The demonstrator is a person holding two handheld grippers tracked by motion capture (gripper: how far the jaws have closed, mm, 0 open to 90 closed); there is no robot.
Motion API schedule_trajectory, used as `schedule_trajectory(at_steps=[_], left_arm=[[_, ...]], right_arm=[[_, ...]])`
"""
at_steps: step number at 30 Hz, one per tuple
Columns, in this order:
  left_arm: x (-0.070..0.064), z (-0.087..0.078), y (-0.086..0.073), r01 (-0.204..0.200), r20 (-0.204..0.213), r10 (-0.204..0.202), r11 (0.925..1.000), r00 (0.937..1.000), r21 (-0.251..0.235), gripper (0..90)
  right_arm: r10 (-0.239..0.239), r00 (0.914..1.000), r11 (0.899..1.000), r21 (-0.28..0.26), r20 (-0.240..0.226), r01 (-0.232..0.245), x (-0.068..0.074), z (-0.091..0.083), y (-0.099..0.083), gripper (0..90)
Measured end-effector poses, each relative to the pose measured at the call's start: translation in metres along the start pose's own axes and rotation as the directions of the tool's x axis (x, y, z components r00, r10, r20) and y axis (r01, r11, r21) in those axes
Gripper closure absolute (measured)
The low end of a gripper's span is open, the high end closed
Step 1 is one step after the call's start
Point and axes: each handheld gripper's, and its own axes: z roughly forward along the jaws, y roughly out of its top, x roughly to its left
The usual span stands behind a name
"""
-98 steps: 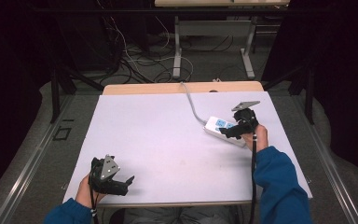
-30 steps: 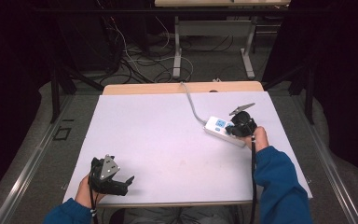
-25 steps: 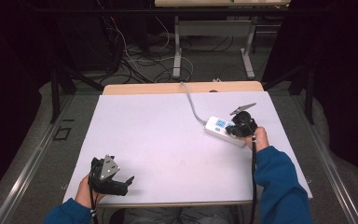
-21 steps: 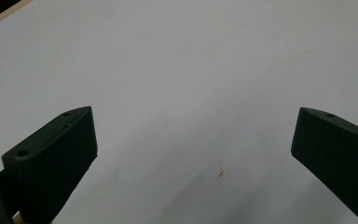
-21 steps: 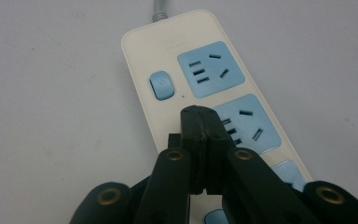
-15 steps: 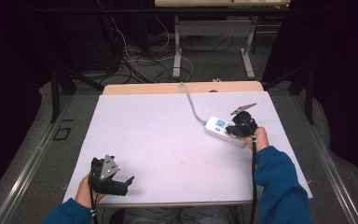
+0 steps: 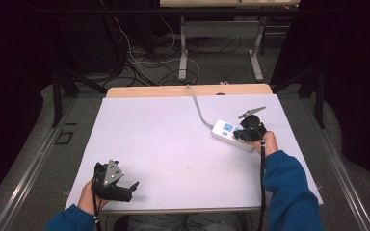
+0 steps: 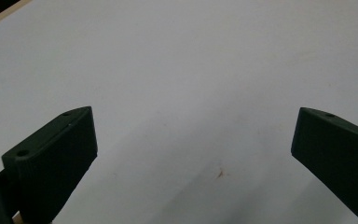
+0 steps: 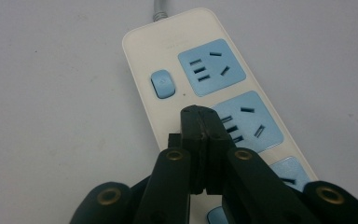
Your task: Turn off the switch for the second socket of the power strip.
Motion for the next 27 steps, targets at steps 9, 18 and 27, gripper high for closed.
schedule_trajectory(at_steps=[9,18,27], left_arm=[[0.0,0.0,-0.0001,0.003,-0.002,-0.003,1.0,1.0,-0.001,0.1],[-0.0001,0.0,-0.0001,0.003,-0.003,-0.003,1.0,1.0,0.0,0.1],[0.0,0.0001,0.0,0.0,-0.002,0.0,1.0,1.0,0.003,0.1]], right_arm=[[-0.013,0.9999,1.0,0.004,0.006,0.013,0.0004,0.0004,0.0005,90.0],[-0.02,0.9996,1.0,0.004,0.021,0.02,0.0019,0.0008,0.0008,90.0],[-0.033,0.9994,0.999,-0.003,0.012,0.033,0.0009,0.0011,0.0006,90.0]])
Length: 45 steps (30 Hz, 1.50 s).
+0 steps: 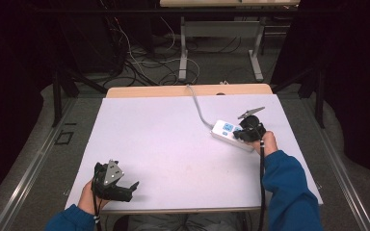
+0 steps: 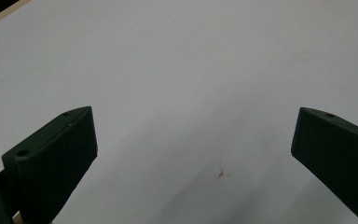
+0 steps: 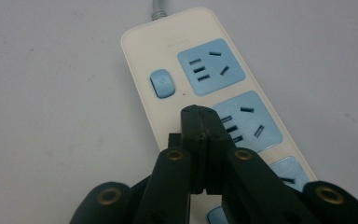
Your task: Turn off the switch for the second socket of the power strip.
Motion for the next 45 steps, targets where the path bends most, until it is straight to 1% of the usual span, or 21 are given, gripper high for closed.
schedule_trajectory(at_steps=[4,6,7,8,10,12,15,16,18,19,21,22,29,30,31,32,36,42,43,44,45], left_arm=[[0.0004,-0.0002,0.0,-0.005,-0.006,0.005,1.0,1.0,-0.003,0.2],[-0.0001,0.0,-0.0001,0.002,0.002,-0.002,1.0,1.0,0.0,0.1],[0.0,0.0,0.0,0.0,0.0,0.0,1.0,1.0,-0.001,0.1],[0.0,0.0001,-0.0001,0.001,0.001,-0.001,1.0,1.0,-0.003,0.2],[-0.0002,0.0006,-0.0002,0.003,-0.003,-0.003,1.0,1.0,-0.006,0.1],[-0.0003,0.0006,-0.0002,0.003,-0.003,-0.003,1.0,1.0,-0.006,0.1],[-0.0003,0.0007,-0.0002,0.004,-0.003,-0.004,1.0,1.0,-0.006,0.1],[-0.0002,0.0005,-0.0001,0.003,-0.002,-0.003,1.0,1.0,-0.005,0.1],[0.0,0.0,0.0,0.0,0.001,0.0,1.0,1.0,-0.002,0.1],[0.0004,-0.0002,0.0001,-0.008,-0.007,0.008,1.0,0.9999,-0.002,0.2],[0.0005,-0.0002,0.0001,-0.007,-0.006,0.007,1.0,1.0,-0.002,0.2],[-0.0001,0.0,0.0,0.002,0.001,-0.002,1.0,1.0,0.0,0.1],[0.0002,0.0002,-0.0001,-0.004,-0.011,0.003,1.0,0.9999,-0.005,0.1],[0.0001,0.0001,-0.0001,-0.001,-0.006,0.001,1.0,1.0,-0.002,0.1],[-0.0004,0.0004,-0.0003,0.006,-0.003,-0.006,1.0,1.0,-0.005,0.2],[-0.0002,0.0004,-0.0002,0.002,-0.005,-0.002,1.0,1.0,-0.005,0.2],[-0.0003,0.0004,-0.0001,0.003,-0.004,-0.003,1.0,1.0,-0.005,0.2],[-0.0003,0.0002,-0.0001,0.005,-0.003,-0.005,1.0,1.0,-0.003,0.2],[0.0002,0.0001,0.0,-0.004,-0.008,0.004,1.0,1.0,-0.003,0.2],[0.0002,0.0001,-0.0001,-0.002,-0.009,0.002,1.0,1.0,-0.004,0.2],[0.0004,-0.0002,0.0001,-0.004,-0.008,0.004,1.0,1.0,0.0,0.2]], right_arm=[[0.0,1.0,1.0,-0.004,0.0,0.0,-0.0004,0.0001,-0.0003,90.0],[0.02,0.9997,1.0,-0.002,0.013,-0.02,0.0007,-0.0001,-0.0005,90.0],[0.032,0.9995,0.999,0.002,0.009,-0.032,0.0016,-0.0001,-0.0006,90.0],[0.03,0.9995,1.0,-0.002,0.013,-0.03,0.0012,-0.0001,-0.0007,90.0],[0.026,0.9997,1.0,-0.002,0.003,-0.026,-0.0001,-0.0003,-0.0012,90.0],[0.039,0.9992,0.999,0.001,-0.003,-0.039,0.0,-0.0007,-0.0014,90.0],[0.026,0.9996,1.0,0.002,0.007,-0.026,0.0005,-0.0004,-0.001,90.0],[0.036,0.9993,0.999,0.001,0.011,-0.036,0.0016,0.0,-0.0006,90.0],[0.036,0.9993,0.999,0.001,0.012,-0.036,0.0016,0.0,-0.0006,90.0],[0.028,0.9996,1.0,0.003,0.007,-0.028,0.0007,-0.0004,-0.0011,90.0],[0.029,0.9996,1.0,0.002,0.008,-0.029,0.0007,-0.0004,-0.001,90.0],[0.036,0.9993,0.999,0.0,0.014,-0.036,0.0013,0.0,-0.0008,90.0],[0.033,0.9994,0.999,0.007,0.011,-0.033,0.0018,0.0003,-0.0007,90.0],[0.033,0.9994,0.999,-0.003,0.013,-0.033,0.0022,0.0009,-0.0008,90.0],[0.029,0.9994,1.0,0.008,0.019,-0.029,0.0024,0.0003,-0.0005,90.0],[0.017,0.9996,1.0,0.008,0.021,-0.018,0.0024,0.0002,-0.0004,90.0],[0.026,0.9996,1.0,0.011,0.011,-0.027,0.0024,0.0003,-0.001,90.0],[0.026,0.9996,1.0,0.011,0.012,-0.026,0.0025,0.0003,-0.001,90.0],[0.025,0.9996,1.0,0.01,0.012,-0.026,0.0025,0.0003,-0.001,90.0],[0.027,0.9996,1.0,0.011,0.006,-0.027,0.0023,0.0003,-0.001,90.0],[0.027,0.9996,1.0,0.007,0.013,-0.027,0.0024,0.0004,-0.0012,90.0]])
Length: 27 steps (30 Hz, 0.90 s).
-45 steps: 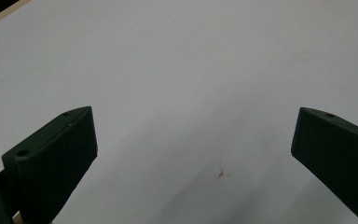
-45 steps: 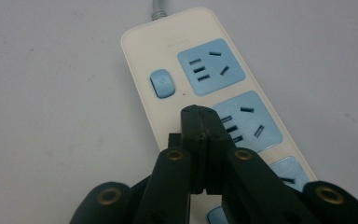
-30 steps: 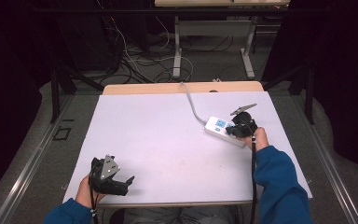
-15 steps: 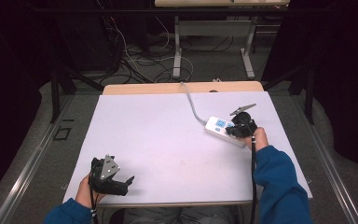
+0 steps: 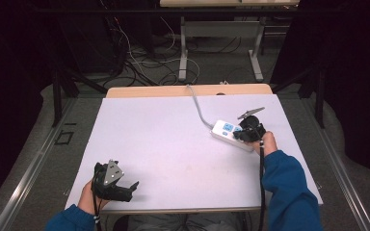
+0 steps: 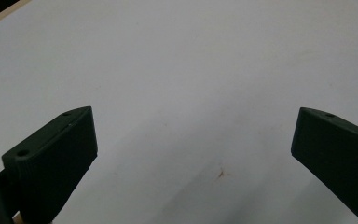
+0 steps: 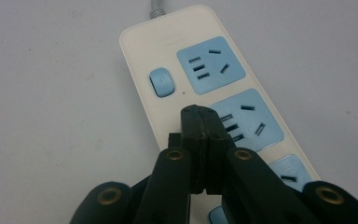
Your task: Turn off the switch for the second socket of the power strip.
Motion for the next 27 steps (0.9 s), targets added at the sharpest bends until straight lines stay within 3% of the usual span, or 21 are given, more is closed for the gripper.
schedule_trajectory(at_steps=[21,27], left_arm=[[-0.0004,0.0006,-0.0003,0.008,0.006,-0.008,1.0,0.9999,-0.003,0.2],[-0.0005,0.0007,-0.0003,0.011,0.008,-0.011,0.9999,0.9999,-0.004,0.2]], right_arm=[[0.011,0.9999,1.0,-0.004,0.002,-0.011,-0.0005,0.0004,-0.0001,90.0],[-0.018,0.9998,1.0,-0.002,0.004,0.018,0.0003,-0.0001,0.0004,90.0]])
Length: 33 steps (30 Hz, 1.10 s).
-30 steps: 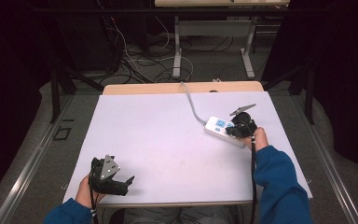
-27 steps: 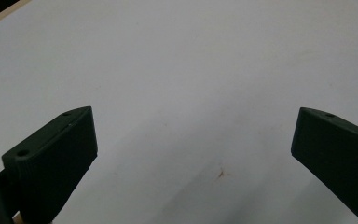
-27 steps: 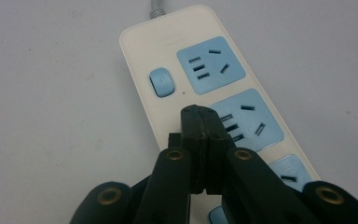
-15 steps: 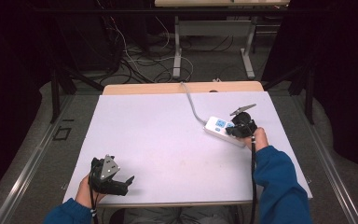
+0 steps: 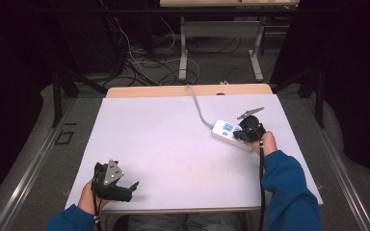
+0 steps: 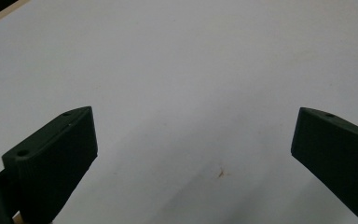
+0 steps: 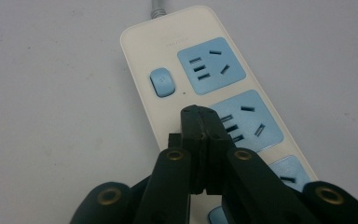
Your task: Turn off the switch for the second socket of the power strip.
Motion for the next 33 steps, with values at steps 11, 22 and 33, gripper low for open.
schedule_trajectory(at_steps=[11,22,33], left_arm=[[0.0002,0.0,-0.0001,0.0,0.0,0.0,1.0,1.0,-0.001,0.2],[-0.0001,-0.0001,0.0001,0.001,-0.001,-0.001,1.0,1.0,0.001,0.2],[0.0,-0.0003,0.0002,0.001,0.0,-0.001,1.0,1.0,0.002,0.2]], right_arm=[[-0.005,1.0,1.0,-0.003,-0.002,0.005,-0.0003,-0.0001,-0.0004,90.0],[-0.044,0.9987,0.999,-0.001,0.025,0.044,0.0019,0.0002,0.0009,90.0],[-0.048,0.998,0.999,0.002,0.042,0.048,0.0044,0.0004,0.0011,90.0]])
